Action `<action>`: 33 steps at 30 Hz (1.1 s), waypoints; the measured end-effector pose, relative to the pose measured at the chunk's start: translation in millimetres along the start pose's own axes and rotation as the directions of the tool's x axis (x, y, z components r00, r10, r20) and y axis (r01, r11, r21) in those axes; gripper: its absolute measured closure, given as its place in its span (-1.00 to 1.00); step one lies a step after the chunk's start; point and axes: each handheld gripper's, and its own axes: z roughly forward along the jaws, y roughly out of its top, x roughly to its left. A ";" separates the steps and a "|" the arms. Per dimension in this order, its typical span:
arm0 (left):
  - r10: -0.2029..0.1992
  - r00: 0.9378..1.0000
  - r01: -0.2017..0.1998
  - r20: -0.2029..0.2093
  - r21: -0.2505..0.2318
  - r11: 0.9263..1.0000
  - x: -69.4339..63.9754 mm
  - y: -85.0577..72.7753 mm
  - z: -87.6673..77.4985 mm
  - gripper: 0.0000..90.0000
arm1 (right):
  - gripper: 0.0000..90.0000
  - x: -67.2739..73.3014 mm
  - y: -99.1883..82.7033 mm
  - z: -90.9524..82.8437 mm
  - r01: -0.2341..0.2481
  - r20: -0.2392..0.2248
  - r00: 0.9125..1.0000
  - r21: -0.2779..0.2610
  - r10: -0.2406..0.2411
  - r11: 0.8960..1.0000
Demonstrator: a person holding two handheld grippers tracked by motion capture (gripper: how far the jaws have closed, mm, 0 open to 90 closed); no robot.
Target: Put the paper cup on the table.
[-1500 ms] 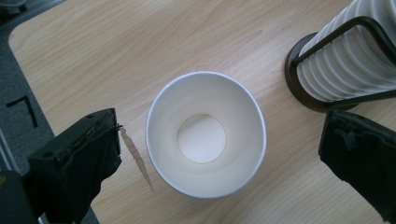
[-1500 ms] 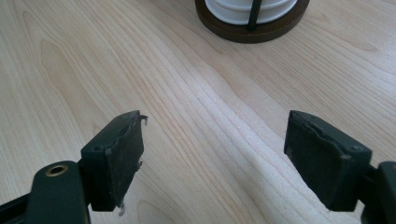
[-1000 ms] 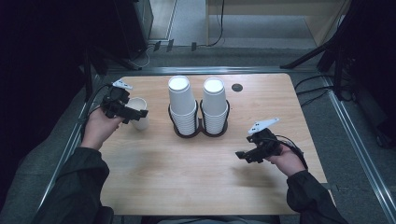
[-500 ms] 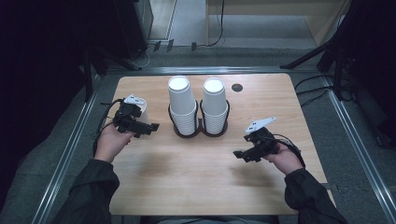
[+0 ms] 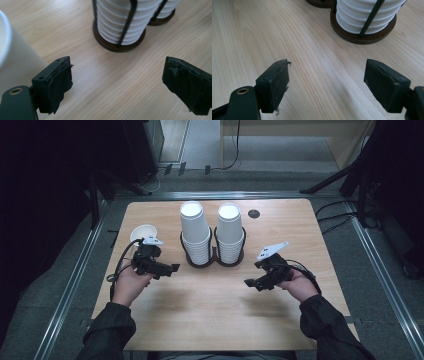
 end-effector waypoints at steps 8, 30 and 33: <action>0.037 0.999 -0.036 0.024 -0.026 0.999 -17.2 -10.4 11.2 -0.71 | -0.55 -1.5 3.4 2.4 0.008 -0.004 1.000 0.009 -0.008 1.000; 0.177 0.971 -0.176 0.161 -0.022 0.984 -71.5 4.5 41.9 -0.72 | -0.55 2.5 -6.5 -0.4 0.028 0.018 0.999 0.009 -0.028 1.000; 0.201 0.965 -0.201 0.169 -0.019 0.979 -76.4 7.7 45.6 -0.72 | -0.55 4.6 -8.8 -0.3 0.031 0.020 0.999 0.016 -0.032 0.999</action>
